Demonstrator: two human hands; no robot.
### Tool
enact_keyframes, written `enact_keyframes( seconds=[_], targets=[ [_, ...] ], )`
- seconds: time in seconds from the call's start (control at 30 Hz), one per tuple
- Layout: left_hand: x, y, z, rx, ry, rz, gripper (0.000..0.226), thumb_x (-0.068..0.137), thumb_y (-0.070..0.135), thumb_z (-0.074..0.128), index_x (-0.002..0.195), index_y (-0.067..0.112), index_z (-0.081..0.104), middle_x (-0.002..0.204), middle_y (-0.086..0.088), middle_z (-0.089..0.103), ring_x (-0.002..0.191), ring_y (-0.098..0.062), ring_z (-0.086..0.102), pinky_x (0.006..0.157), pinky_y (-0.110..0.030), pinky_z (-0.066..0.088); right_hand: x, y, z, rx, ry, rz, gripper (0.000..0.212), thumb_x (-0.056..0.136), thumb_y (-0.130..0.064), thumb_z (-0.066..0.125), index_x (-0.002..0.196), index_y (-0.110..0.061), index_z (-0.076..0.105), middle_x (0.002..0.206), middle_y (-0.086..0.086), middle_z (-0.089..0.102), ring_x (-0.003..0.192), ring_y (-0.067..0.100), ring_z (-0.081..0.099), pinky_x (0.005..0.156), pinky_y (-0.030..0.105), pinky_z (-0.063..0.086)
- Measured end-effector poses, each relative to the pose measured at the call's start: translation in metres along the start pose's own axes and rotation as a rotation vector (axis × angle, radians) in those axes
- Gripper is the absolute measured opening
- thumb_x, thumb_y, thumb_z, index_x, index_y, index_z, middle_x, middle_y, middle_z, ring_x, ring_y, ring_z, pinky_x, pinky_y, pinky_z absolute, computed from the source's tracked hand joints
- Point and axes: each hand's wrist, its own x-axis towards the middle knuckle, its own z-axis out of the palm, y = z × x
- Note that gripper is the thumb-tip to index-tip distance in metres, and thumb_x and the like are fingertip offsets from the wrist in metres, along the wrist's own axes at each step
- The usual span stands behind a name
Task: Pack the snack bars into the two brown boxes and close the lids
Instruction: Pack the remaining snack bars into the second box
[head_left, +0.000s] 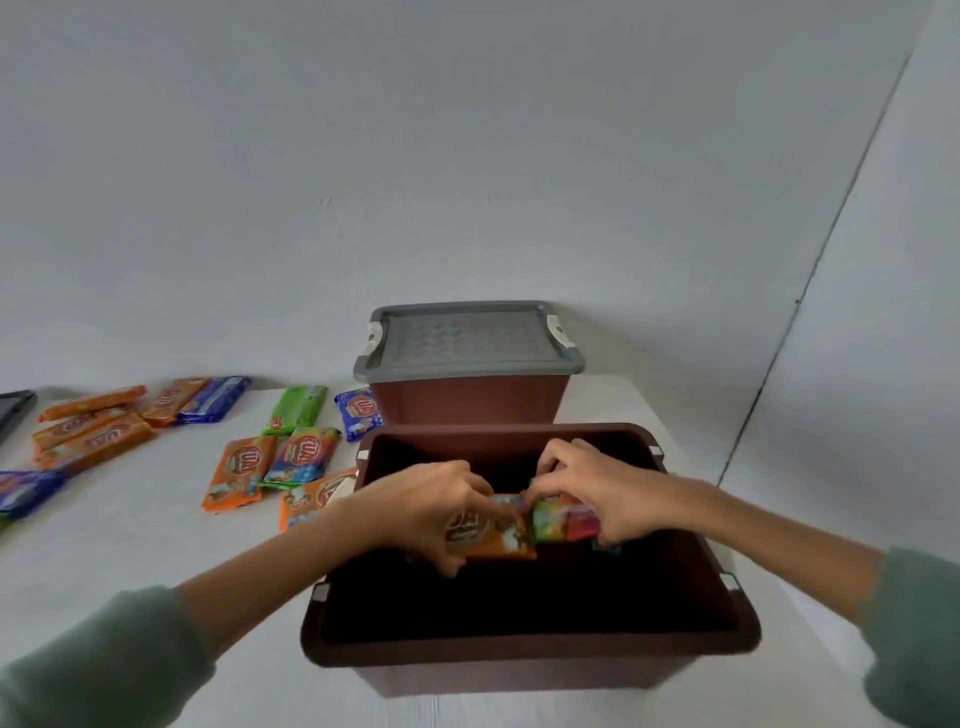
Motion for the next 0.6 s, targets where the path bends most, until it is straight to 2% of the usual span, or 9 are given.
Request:
enact_keyframes(
  seconds=[0.13,0.2,0.3,0.43,0.53,0.6],
  targets=[
    [0.008,-0.001,0.013,0.040,-0.010,-0.053,0.070,0.078,0.028,0.065,0.141,0.031,0.034,0.139,-0.005,0.039,0.122,-0.021,0.039,0.094,-0.035,0.042,0.009,0.008,0.027,-0.089,0.061,0.003,0.071,0.073,0.005,0.065,0.133,-0.026,0.043,0.124,-0.001,0.033,0.115,0.018,0.037,0.077,0.027,0.048],
    [0.008,-0.004,0.015,0.030,-0.009,-0.088,0.069,0.080,0.032,0.064,0.141,0.030,0.033,0.140,-0.003,0.038,0.124,-0.022,0.040,0.097,-0.035,0.041,0.012,0.011,0.031,-0.098,0.083,-0.004,0.071,0.075,-0.001,0.067,0.135,-0.029,0.041,0.123,-0.001,0.035,0.116,0.018,0.040,0.081,0.029,0.049],
    [0.010,0.000,0.016,0.061,-0.010,-0.114,0.069,0.082,0.038,0.063,0.142,0.029,0.031,0.134,-0.007,0.044,0.119,-0.023,0.045,0.096,-0.035,0.041,0.015,0.011,0.030,-0.034,0.042,0.033,0.072,0.074,-0.019,0.075,0.137,-0.030,0.041,0.128,-0.002,0.036,0.119,0.016,0.036,0.097,0.029,0.041],
    [0.013,0.004,0.015,0.075,0.051,-0.142,0.063,0.083,0.038,0.062,0.140,0.025,0.037,0.126,-0.008,0.047,0.109,-0.023,0.050,0.086,-0.032,0.044,0.019,0.007,0.034,-0.074,0.152,0.035,0.064,0.081,-0.019,0.068,0.137,-0.028,0.040,0.126,0.000,0.040,0.118,0.018,0.041,0.092,0.030,0.045],
    [0.010,0.007,0.019,0.095,0.104,-0.131,0.060,0.082,0.036,0.062,0.136,0.020,0.042,0.135,-0.007,0.033,0.114,-0.023,0.045,0.088,-0.034,0.047,0.021,0.005,0.034,-0.094,0.171,0.038,0.062,0.080,-0.019,0.068,0.137,-0.024,0.042,0.127,0.000,0.043,0.116,0.018,0.043,0.091,0.028,0.044],
    [0.010,0.008,0.021,0.126,0.084,-0.094,0.066,0.081,0.033,0.064,0.139,0.018,0.036,0.138,-0.007,0.026,0.119,-0.025,0.040,0.090,-0.037,0.047,0.021,0.002,0.032,-0.105,0.133,0.035,0.065,0.076,-0.028,0.072,0.134,-0.022,0.044,0.127,0.000,0.042,0.115,0.018,0.042,0.090,0.028,0.042]
  ],
)
